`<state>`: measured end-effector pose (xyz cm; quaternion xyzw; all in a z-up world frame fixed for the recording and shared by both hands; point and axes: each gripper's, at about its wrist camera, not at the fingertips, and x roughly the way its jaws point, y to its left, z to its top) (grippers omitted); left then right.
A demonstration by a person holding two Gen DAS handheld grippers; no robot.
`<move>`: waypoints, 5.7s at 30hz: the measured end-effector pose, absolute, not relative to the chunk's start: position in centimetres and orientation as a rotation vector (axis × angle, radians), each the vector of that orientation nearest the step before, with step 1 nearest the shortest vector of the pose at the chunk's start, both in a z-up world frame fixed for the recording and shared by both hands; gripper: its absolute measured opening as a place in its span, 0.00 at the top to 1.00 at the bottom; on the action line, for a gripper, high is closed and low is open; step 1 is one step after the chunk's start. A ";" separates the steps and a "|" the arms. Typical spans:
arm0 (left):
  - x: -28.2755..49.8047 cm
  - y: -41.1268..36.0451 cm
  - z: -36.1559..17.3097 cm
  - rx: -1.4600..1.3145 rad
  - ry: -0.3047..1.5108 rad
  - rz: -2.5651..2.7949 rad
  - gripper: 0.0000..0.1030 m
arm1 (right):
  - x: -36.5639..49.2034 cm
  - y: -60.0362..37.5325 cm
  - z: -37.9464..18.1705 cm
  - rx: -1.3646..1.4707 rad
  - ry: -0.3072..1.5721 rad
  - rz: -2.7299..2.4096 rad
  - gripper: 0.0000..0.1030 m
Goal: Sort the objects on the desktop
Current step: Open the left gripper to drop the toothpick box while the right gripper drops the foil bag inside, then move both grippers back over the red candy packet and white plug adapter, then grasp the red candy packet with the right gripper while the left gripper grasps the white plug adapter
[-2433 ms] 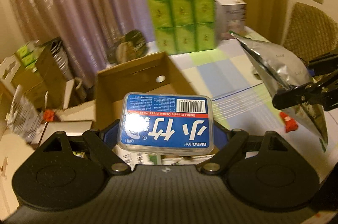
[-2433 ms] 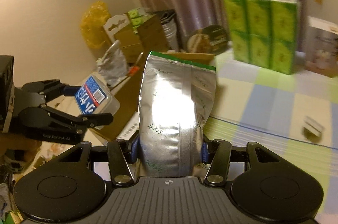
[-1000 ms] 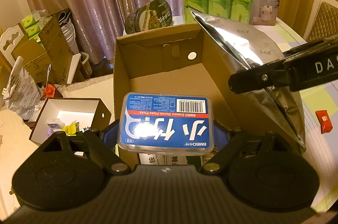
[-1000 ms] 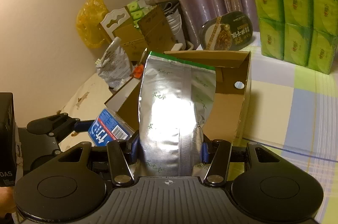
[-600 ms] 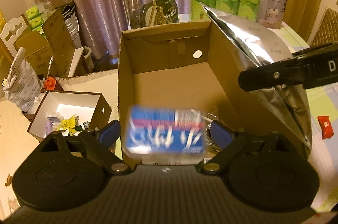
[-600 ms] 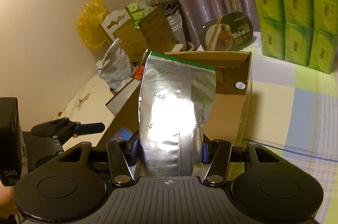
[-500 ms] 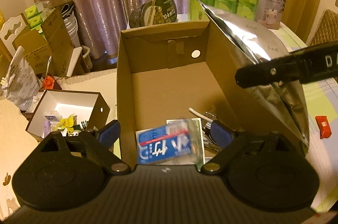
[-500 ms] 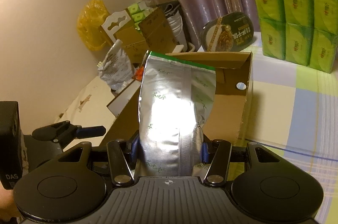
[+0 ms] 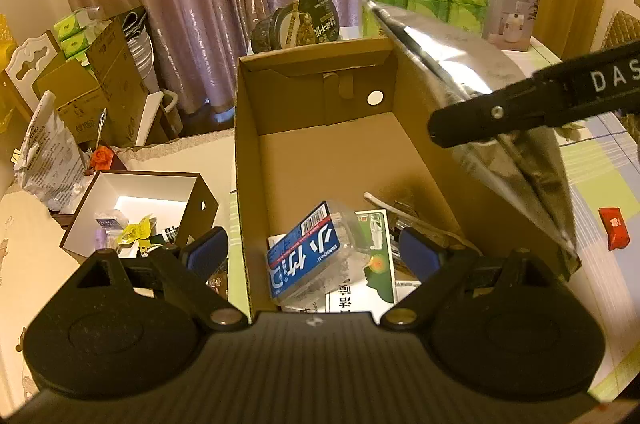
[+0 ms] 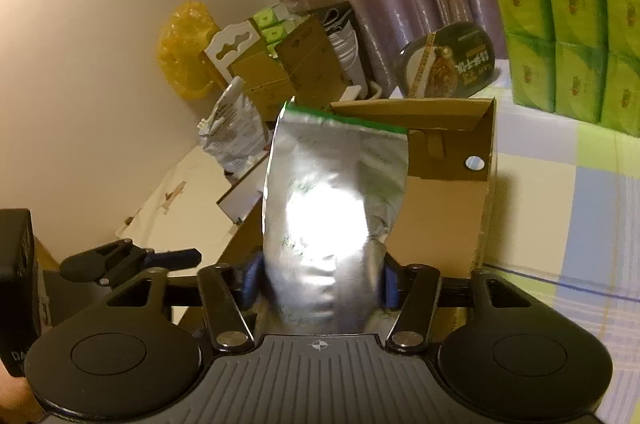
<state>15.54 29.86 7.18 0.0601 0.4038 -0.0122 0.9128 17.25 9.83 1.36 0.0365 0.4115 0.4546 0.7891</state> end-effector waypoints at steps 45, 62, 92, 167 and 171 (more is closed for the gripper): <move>8.8 9.1 14.4 0.301 0.650 -0.339 0.12 | 7.7 -27.2 -1.7 0.253 0.855 0.431 0.18; 13.3 2.6 7.1 0.343 0.755 -0.423 0.13 | 9.0 -24.5 -7.0 0.211 0.916 0.432 0.19; 19.4 2.7 0.3 0.265 0.816 -0.372 0.13 | 12.8 -16.3 -12.4 -0.028 0.829 0.309 0.56; 28.8 -3.7 -1.6 0.192 0.700 -0.457 0.13 | 26.6 -25.0 -7.9 -0.049 0.716 0.275 0.71; 30.0 -4.9 -2.3 0.238 0.683 -0.453 0.13 | 28.4 -25.1 -8.6 -0.052 0.727 0.274 0.71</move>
